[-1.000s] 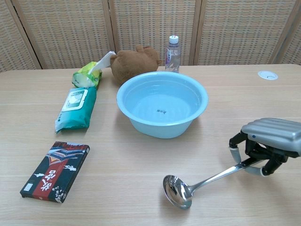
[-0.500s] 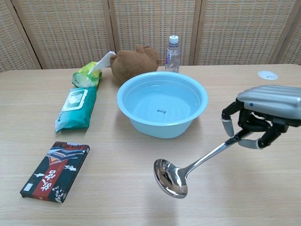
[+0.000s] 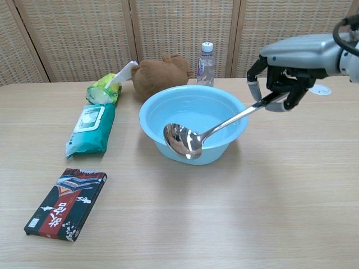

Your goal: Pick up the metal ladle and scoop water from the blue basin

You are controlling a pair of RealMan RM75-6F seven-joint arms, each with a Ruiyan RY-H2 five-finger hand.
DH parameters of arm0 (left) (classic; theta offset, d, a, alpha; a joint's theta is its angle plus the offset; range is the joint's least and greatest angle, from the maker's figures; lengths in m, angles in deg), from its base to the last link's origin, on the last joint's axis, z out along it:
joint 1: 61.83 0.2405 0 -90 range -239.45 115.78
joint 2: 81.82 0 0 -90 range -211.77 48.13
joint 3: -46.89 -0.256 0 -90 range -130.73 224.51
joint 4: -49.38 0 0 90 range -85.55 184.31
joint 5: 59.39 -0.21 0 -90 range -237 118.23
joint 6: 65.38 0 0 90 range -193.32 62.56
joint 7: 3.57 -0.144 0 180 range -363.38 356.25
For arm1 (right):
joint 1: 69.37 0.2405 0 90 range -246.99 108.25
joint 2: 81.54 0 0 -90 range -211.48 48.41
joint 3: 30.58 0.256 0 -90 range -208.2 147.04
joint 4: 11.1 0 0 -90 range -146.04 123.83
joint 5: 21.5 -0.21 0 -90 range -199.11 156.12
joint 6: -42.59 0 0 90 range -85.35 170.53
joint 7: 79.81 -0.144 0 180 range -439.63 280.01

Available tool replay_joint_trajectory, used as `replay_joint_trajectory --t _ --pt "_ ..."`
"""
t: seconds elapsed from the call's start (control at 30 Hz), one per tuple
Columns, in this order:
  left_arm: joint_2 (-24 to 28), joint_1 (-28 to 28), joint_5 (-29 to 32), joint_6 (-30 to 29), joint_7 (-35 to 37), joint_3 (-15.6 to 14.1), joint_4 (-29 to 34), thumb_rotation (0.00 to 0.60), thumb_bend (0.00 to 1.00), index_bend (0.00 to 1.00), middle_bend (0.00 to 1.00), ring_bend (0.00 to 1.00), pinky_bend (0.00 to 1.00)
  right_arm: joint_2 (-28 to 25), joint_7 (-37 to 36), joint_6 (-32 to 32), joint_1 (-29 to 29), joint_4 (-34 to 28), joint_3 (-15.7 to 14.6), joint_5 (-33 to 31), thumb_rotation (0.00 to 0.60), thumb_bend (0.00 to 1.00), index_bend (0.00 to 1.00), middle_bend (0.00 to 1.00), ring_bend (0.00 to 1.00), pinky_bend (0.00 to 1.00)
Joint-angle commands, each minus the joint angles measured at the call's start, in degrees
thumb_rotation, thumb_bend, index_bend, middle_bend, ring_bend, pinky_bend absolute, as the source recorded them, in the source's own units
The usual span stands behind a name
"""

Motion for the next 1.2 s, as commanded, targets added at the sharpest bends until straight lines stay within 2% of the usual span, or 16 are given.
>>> replay_joint_trajectory --t 0.03,0.13,0.23,0.37,0.5,0.67,0.83,1.03,1.2 --pt "0.0 -0.2 0.2 0.5 0.1 0.0 -0.1 0.6 0.0 0.0 0.0 0.0 0.0 -1.0 13.0 0.5 7.8 -1.1 3.4 -17.0 0.6 0.82 0.7 0.89 0.81 1.0" --pt "0.0 -0.6 0.5 1.2 0.2 0.0 -0.3 0.6 0.0 0.0 0.0 0.0 0.0 0.8 20.0 -2.6 12.8 0.6 3.7 -28.7 0.6 0.82 0.7 0.89 0.81 1.0" --pt "0.0 -0.8 1.0 1.7 0.5 0.1 -0.4 0.6 0.0 0.0 0.0 0.0 0.0 3.3 25.8 -6.4 17.1 2.8 3.5 -37.0 0.6 0.82 0.7 0.89 0.81 1.0" --pt "0.2 -1.0 1.5 2.2 1.1 0.3 -0.5 0.6 0.0 0.0 0.0 0.0 0.0 7.1 32.4 -10.9 21.1 7.0 2.1 -42.4 0.6 0.83 0.7 0.89 0.81 1.0" --pt "0.6 -1.3 2.1 2.7 2.1 0.7 -0.8 0.6 0.0 0.0 0.0 0.0 0.0 12.8 36.4 -12.8 24.3 14.8 2.0 -47.8 0.6 0.83 0.7 0.89 0.81 1.0" --pt "0.9 -1.6 2.9 3.4 3.0 1.0 -1.1 0.6 0.0 0.0 0.0 0.0 0.0 16.7 38.1 -12.8 25.8 20.9 1.9 -50.5 0.6 0.83 0.71 0.89 0.82 1.0" --pt "1.0 -1.9 3.5 4.2 3.7 1.1 -1.4 0.6 0.0 0.0 0.0 0.0 0.0 20.1 38.2 -12.0 26.2 26.4 1.4 -50.4 0.6 0.83 0.71 0.9 0.82 1.0" --pt "1.1 -2.1 4.1 4.8 4.1 1.3 -1.7 0.6 0.0 0.0 0.0 0.0 0.0 22.7 38.1 -11.3 25.9 29.9 -0.1 -47.5 0.6 0.83 0.71 0.9 0.82 1.0" --pt "1.1 -2.3 4.4 5.2 4.1 1.3 -1.8 0.6 0.0 0.0 0.0 0.0 0.0 24.6 39.7 -12.3 26.0 33.2 -3.5 -40.9 0.6 0.83 0.71 0.91 0.82 1.0"
